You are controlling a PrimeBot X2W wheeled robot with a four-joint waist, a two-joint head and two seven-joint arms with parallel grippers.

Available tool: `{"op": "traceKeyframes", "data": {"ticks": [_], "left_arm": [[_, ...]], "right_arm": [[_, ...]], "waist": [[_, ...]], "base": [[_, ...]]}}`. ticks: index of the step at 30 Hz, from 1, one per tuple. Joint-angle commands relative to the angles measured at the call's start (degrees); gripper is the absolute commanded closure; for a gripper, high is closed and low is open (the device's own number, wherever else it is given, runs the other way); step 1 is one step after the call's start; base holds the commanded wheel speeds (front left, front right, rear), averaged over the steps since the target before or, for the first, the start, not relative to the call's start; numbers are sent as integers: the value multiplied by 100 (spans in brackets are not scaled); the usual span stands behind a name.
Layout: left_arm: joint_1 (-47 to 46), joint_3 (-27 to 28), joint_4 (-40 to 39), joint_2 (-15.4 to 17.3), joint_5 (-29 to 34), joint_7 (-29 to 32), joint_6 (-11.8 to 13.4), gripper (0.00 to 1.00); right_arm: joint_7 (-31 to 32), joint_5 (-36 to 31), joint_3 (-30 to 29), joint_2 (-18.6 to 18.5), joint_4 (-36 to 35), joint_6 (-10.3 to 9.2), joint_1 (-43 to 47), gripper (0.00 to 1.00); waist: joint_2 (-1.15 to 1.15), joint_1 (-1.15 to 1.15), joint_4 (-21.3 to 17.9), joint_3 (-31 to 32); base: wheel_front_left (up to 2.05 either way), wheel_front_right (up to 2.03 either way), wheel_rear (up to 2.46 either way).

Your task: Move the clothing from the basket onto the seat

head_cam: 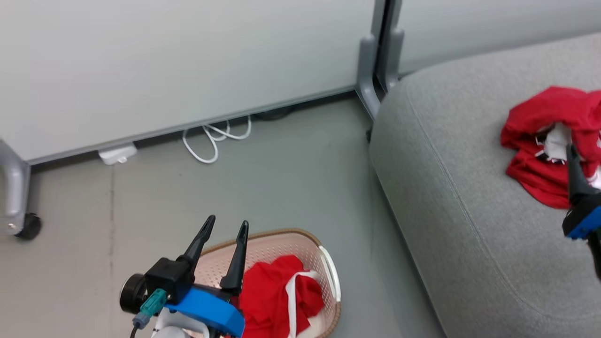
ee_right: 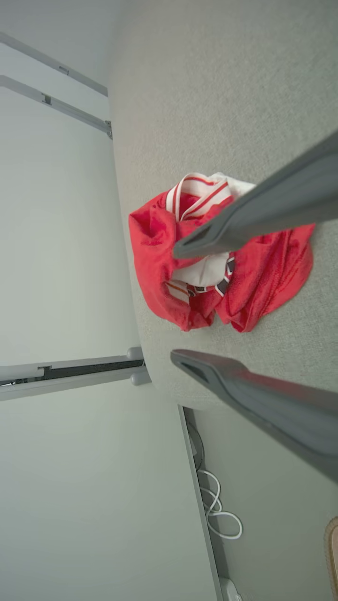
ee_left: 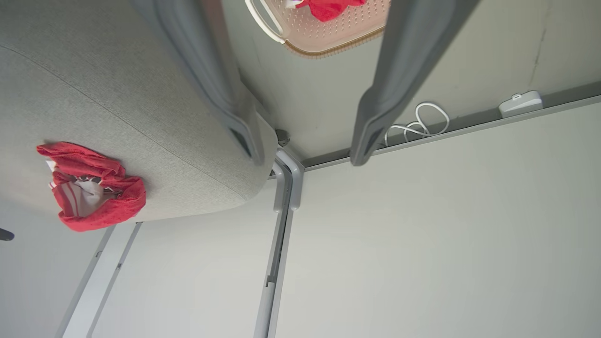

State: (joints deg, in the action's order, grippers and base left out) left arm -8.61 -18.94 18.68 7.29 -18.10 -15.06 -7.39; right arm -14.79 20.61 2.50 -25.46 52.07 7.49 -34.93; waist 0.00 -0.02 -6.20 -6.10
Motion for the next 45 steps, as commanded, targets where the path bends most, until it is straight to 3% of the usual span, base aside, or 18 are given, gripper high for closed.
{"op": "traceKeyframes", "data": {"ticks": [1, 9, 16, 22, 32, 45], "left_arm": [[114, 80, 69, -8, 11, -18, -9, 0], [316, 410, 294, -68, 77, -17, -9, 0], [325, 806, 441, -52, 105, -18, -8, 0], [256, 1110, 516, -37, 146, -18, -8, 0], [272, 1382, 639, 33, 109, -18, -9, 0], [378, 1367, 664, -37, 133, -18, -10, 0]], "right_arm": [[-6, 17, 11, 51, -209, 1, 308, 0], [136, -242, -364, 412, -1567, 1, 1522, 0], [573, -887, -900, 1088, -2975, 1, 2468, 0], [920, -1226, -963, 1630, -3870, 1, 3080, 0], [1110, -1248, -757, 2052, -4309, 1, 3576, 0], [1167, -1229, -626, 2142, -4359, 1, 3628, 0]], "waist": [[0, 2, 366, 418], [0, 2, 860, 723], [0, 2, 1235, 827], [0, 2, 1413, 839], [0, 2, 1449, 876], [0, 2, 1405, 859]], "base": [[0, 0, 0], [0, 0, 0], [0, 0, 0], [0, 0, 0], [0, 0, 0], [0, 0, 0]]}}
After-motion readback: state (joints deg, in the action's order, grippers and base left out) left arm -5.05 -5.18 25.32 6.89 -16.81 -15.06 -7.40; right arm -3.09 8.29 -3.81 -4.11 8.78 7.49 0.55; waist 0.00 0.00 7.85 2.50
